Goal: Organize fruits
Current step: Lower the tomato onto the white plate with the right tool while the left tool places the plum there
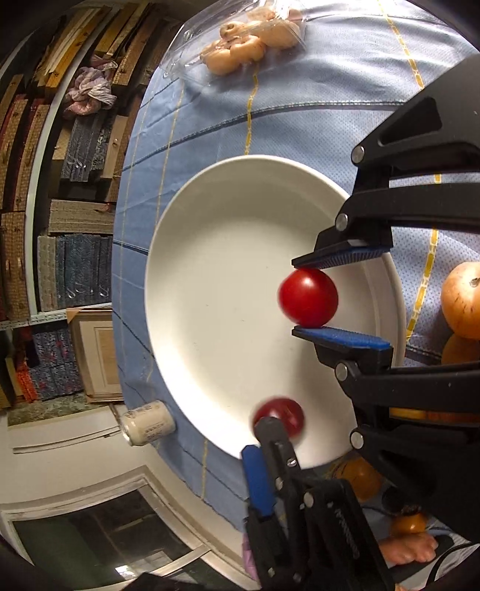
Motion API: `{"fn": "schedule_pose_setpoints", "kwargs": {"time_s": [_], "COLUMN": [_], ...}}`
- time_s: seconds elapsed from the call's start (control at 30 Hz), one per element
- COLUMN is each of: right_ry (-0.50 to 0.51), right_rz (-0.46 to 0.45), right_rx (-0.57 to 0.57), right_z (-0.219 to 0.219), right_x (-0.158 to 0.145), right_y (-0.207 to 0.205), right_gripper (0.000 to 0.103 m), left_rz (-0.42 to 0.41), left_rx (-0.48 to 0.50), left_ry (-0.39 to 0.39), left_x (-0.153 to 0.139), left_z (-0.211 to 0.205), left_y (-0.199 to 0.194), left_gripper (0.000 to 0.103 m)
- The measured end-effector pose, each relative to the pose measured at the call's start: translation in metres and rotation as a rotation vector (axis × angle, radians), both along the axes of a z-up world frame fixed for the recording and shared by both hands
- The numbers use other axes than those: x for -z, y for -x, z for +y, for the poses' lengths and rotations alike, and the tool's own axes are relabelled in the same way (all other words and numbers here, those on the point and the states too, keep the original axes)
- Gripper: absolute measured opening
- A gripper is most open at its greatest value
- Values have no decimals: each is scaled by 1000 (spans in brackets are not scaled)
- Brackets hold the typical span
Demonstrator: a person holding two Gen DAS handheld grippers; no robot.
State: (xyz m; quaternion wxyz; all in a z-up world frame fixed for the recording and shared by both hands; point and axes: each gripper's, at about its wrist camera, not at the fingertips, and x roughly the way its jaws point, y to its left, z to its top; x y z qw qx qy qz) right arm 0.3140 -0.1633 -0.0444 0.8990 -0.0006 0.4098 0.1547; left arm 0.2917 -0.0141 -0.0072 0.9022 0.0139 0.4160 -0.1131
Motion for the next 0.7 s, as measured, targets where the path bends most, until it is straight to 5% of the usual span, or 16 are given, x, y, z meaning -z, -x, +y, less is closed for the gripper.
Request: {"fn": "schedule_pose_setpoints", "kwargs": {"time_s": [0.37, 0.5, 0.7], "right_ry": [-35, -59, -48], "right_rz": [-72, -137, -184], "right_rx": [18, 19, 1], "right_z": [-9, -12, -16], "right_x": [-28, -53, -66], "right_y": [15, 43, 101], "right_gripper": [40, 53, 58], "left_rz": [-51, -77, -82], "left_rx": [-35, -45, -87], "left_ry": [45, 23, 15], "left_x": [-23, -36, -32], "left_z": [16, 21, 49], "left_y": [14, 39, 91], "left_gripper": [41, 41, 46]}}
